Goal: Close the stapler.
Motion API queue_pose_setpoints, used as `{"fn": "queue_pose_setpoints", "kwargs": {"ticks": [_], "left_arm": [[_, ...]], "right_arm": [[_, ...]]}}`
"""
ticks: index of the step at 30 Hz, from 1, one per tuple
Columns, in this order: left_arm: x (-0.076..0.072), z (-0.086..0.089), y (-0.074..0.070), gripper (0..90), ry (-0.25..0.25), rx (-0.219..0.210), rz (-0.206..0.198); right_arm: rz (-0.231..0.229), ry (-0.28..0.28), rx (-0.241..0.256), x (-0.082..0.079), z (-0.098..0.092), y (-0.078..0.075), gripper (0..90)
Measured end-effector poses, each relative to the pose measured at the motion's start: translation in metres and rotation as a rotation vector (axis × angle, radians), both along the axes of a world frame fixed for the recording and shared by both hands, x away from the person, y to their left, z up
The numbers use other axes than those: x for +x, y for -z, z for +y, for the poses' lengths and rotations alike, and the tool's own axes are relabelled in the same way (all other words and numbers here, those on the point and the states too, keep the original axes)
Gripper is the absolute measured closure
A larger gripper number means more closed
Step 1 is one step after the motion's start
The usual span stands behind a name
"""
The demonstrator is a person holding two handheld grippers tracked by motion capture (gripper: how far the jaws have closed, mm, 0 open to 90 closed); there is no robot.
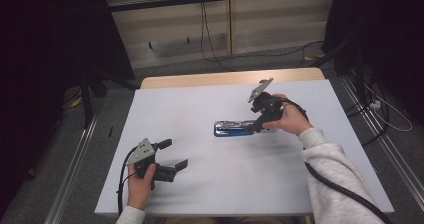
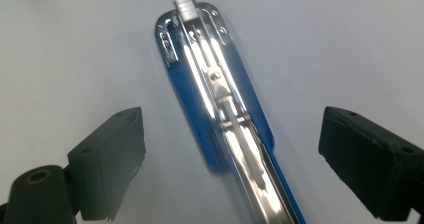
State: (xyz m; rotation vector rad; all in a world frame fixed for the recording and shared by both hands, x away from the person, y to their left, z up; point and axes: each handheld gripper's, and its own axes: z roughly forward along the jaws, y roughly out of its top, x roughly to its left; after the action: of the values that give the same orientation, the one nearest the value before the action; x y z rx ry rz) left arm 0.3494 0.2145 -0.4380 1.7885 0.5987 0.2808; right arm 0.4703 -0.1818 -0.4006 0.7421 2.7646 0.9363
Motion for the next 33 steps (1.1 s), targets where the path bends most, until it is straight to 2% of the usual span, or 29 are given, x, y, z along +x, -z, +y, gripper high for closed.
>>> {"fn": "queue_pose_setpoints", "kwargs": {"ticks": [5,7,8,10,13,14,19,20,26,27,28,29,31,32,33], "left_arm": [[0.003,-0.007,-0.001,2.3,-0.014,0.027,0.012],[0.006,-0.009,-0.002,2.4,-0.020,0.025,0.012],[0.008,-0.011,-0.002,3.5,-0.007,0.021,0.023],[0.011,-0.015,-0.003,4.7,-0.026,0.031,0.027],[0.016,-0.021,-0.002,4.6,-0.043,0.049,0.037],[0.020,-0.025,-0.002,4.6,-0.065,0.063,0.043],[0.028,-0.032,-0.001,4.8,-0.090,0.072,0.076],[0.031,-0.035,-0.002,6.8,-0.099,0.086,0.084],[0.039,-0.041,0.000,16.7,-0.129,0.099,0.101],[0.044,-0.044,-0.001,22.3,-0.130,0.118,0.115],[0.044,-0.044,-0.001,23.9,-0.130,0.118,0.115],[0.048,-0.047,-0.001,26.4,-0.130,0.129,0.118],[0.050,-0.049,-0.001,34.6,-0.131,0.132,0.119],[0.052,-0.051,0.000,34.6,-0.134,0.131,0.118],[0.053,-0.052,0.001,38.3,-0.144,0.134,0.122]], "right_arm": [[-0.004,0.078,0.020,-0.013,-0.018,0.001,10.9],[-0.020,0.089,0.008,-0.018,-0.023,0.001,10.9],[-0.023,0.096,-0.001,-0.020,-0.025,0.001,10.9],[-0.029,0.111,-0.013,-0.025,-0.029,0.000,10.9],[-0.035,0.136,0.009,-0.032,-0.038,0.000,11.6],[-0.037,0.161,0.013,-0.036,-0.045,0.002,12.5],[-0.033,0.209,0.038,-0.045,-0.059,0.008,16.9],[-0.032,0.242,0.047,-0.049,-0.064,0.010,20.3],[-0.064,0.278,0.024,-0.058,-0.071,0.011,31.0],[-0.068,0.300,0.033,-0.062,-0.073,0.010,37.3],[-0.068,0.300,0.033,-0.062,-0.073,0.010,37.3],[-0.068,0.310,0.037,-0.064,-0.075,0.011,42.7],[-0.070,0.311,0.033,-0.065,-0.075,0.012,45.3],[-0.076,0.319,0.017,-0.066,-0.076,0.013,48.0],[-0.074,0.325,0.007,-0.066,-0.076,0.014,50.8]]}}
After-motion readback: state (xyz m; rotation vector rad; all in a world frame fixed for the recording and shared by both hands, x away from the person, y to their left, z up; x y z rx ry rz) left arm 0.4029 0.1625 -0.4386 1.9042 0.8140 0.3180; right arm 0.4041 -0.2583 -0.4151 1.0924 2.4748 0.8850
